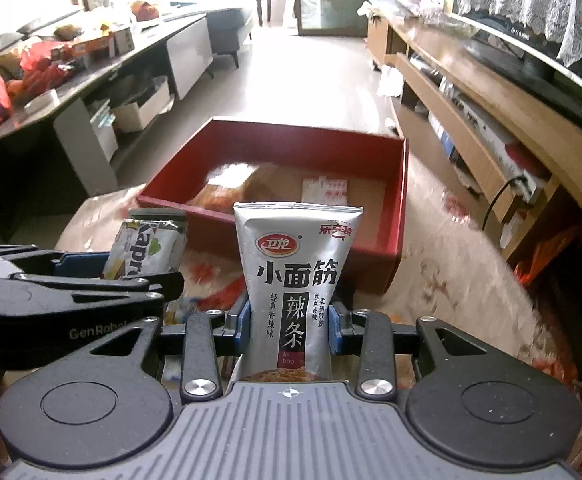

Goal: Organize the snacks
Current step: 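Carry both held packs over the red box, then lower both packs into the red box and open both grippers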

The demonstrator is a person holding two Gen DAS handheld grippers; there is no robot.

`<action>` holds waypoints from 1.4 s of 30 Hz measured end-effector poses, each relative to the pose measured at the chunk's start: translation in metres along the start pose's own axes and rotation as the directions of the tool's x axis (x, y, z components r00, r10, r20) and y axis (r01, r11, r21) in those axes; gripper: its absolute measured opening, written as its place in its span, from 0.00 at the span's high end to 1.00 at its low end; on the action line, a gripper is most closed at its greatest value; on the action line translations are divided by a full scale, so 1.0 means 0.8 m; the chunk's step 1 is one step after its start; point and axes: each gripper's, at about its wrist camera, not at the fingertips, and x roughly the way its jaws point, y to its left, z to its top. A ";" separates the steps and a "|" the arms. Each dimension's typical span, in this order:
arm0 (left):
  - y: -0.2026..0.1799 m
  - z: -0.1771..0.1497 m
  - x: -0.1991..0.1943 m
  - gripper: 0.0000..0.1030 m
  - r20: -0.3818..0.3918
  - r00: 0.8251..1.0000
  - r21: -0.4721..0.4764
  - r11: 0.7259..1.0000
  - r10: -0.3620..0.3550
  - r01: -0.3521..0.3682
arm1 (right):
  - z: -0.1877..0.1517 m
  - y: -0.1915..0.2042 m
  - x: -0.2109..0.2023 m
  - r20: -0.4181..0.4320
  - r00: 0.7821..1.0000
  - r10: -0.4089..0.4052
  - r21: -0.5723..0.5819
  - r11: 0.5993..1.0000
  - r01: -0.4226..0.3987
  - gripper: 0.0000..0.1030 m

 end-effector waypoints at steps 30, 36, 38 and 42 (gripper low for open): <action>0.004 0.108 0.132 0.45 0.000 0.996 -0.065 0.994 0.093 -0.093 | 0.102 -0.035 0.109 0.040 0.999 -0.031 0.010 0.999 0.031 0.57; -0.001 0.110 0.161 0.44 -0.029 0.993 -0.052 0.992 0.112 -0.113 | 0.103 -0.041 0.136 0.014 1.000 -0.026 0.022 0.999 0.026 0.58; -0.003 0.108 0.171 0.44 -0.042 0.992 -0.048 0.992 0.118 -0.120 | 0.102 -0.044 0.144 0.004 1.000 -0.025 0.027 0.999 0.025 0.58; -0.007 0.104 0.184 0.44 -0.058 0.990 -0.025 0.991 0.131 -0.133 | 0.098 -0.048 0.159 -0.027 0.999 -0.026 0.026 0.999 0.027 0.58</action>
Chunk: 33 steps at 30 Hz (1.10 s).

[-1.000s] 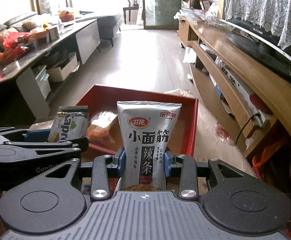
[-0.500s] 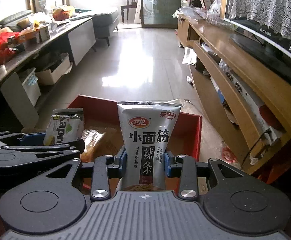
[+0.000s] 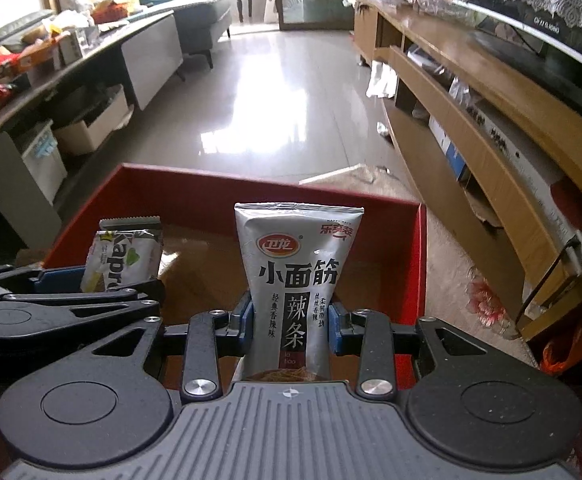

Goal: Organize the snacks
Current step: 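Lower both packs into the red box and open both grippers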

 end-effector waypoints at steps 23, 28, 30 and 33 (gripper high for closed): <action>-0.007 -0.007 -0.008 0.42 0.010 1.000 0.036 0.999 0.028 -0.028 | -0.008 -0.008 0.016 -0.030 0.999 -0.042 -0.009 0.999 0.042 0.42; -0.004 -0.006 -0.021 0.36 0.031 0.999 0.030 0.999 0.024 -0.025 | -0.005 -0.012 0.007 -0.010 0.999 -0.049 -0.005 0.999 0.049 0.39; -0.002 -0.007 -0.026 0.36 0.034 0.999 0.025 0.999 0.018 -0.019 | -0.005 -0.013 0.003 -0.002 0.999 -0.054 -0.003 0.999 0.054 0.38; -0.001 -0.008 -0.033 0.35 0.041 0.999 0.024 1.000 0.009 -0.010 | -0.003 -0.014 -0.003 0.009 0.998 -0.058 0.000 0.998 0.058 0.36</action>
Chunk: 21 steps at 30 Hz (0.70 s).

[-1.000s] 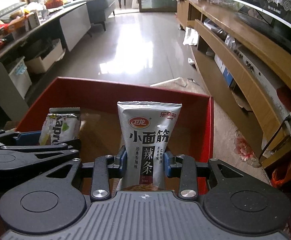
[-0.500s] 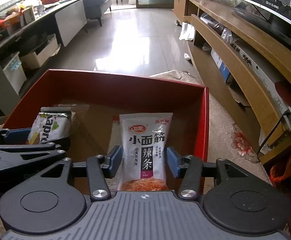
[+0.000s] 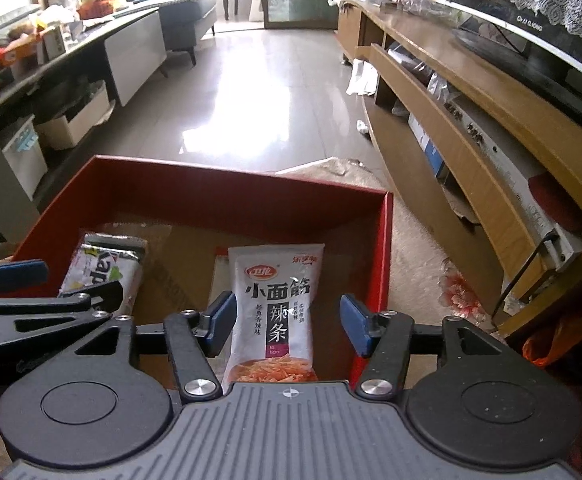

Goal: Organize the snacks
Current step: 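Lower both packs into the red box and open both grippers, then grasp the blue WAFER BISCUIT pack with the right gripper while the left moves back to the table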

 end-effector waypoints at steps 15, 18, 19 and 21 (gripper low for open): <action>0.019 -0.006 -0.024 0.34 0.007 1.000 -0.034 0.999 -0.023 0.023 | 0.004 0.002 -0.015 0.014 1.000 0.011 0.012 1.000 -0.011 0.29; 0.021 -0.011 -0.031 0.34 0.007 0.999 -0.036 0.999 -0.032 0.032 | 0.002 0.003 -0.020 0.014 1.000 0.003 0.011 1.000 -0.003 0.29; 0.023 -0.013 -0.034 0.34 0.007 0.999 -0.036 0.999 -0.034 0.034 | 0.001 0.003 -0.022 0.013 1.000 0.002 0.012 1.000 -0.002 0.29; 0.026 -0.019 -0.041 0.34 0.006 0.999 -0.036 0.999 -0.041 0.041 | 0.000 0.004 -0.028 0.016 1.000 -0.002 0.012 1.000 0.001 0.29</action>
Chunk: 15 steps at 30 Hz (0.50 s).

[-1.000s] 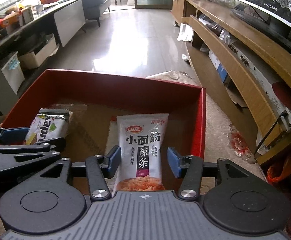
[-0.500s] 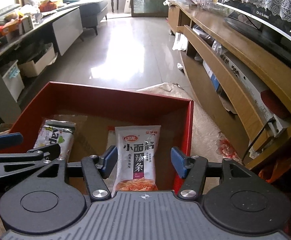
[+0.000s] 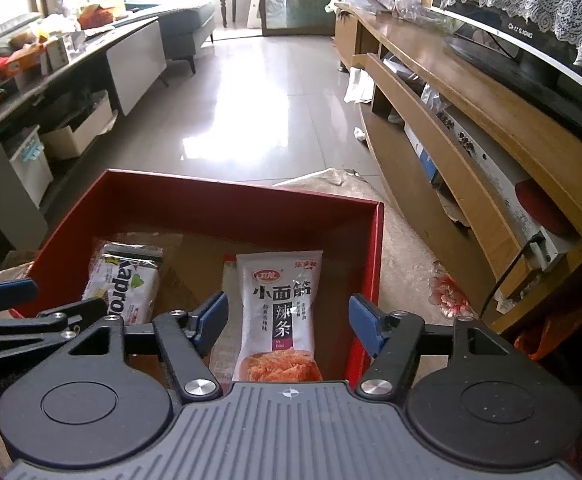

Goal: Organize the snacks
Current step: 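Grasp the blue WAFER BISCUIT pack with the right gripper while the left moves back to the table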

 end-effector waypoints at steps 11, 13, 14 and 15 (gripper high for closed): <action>0.021 -0.043 -0.024 0.33 -0.065 0.997 -0.011 0.999 -0.040 0.039 | -0.024 0.019 -0.037 -0.020 1.000 -0.013 -0.070 0.997 0.012 0.29; 0.026 -0.048 -0.028 0.33 -0.072 0.996 -0.022 0.999 -0.048 0.047 | -0.032 0.025 -0.042 -0.035 0.999 -0.013 -0.086 0.996 0.010 0.29; 0.028 -0.051 -0.030 0.33 -0.074 0.996 -0.026 0.998 -0.052 0.050 | -0.037 0.029 -0.044 -0.043 0.999 -0.014 -0.096 0.995 0.009 0.29; 0.028 -0.053 -0.032 0.33 -0.075 0.996 -0.028 0.998 -0.052 0.051 | -0.043 0.032 -0.046 -0.053 0.999 -0.014 -0.105 0.994 0.009 0.29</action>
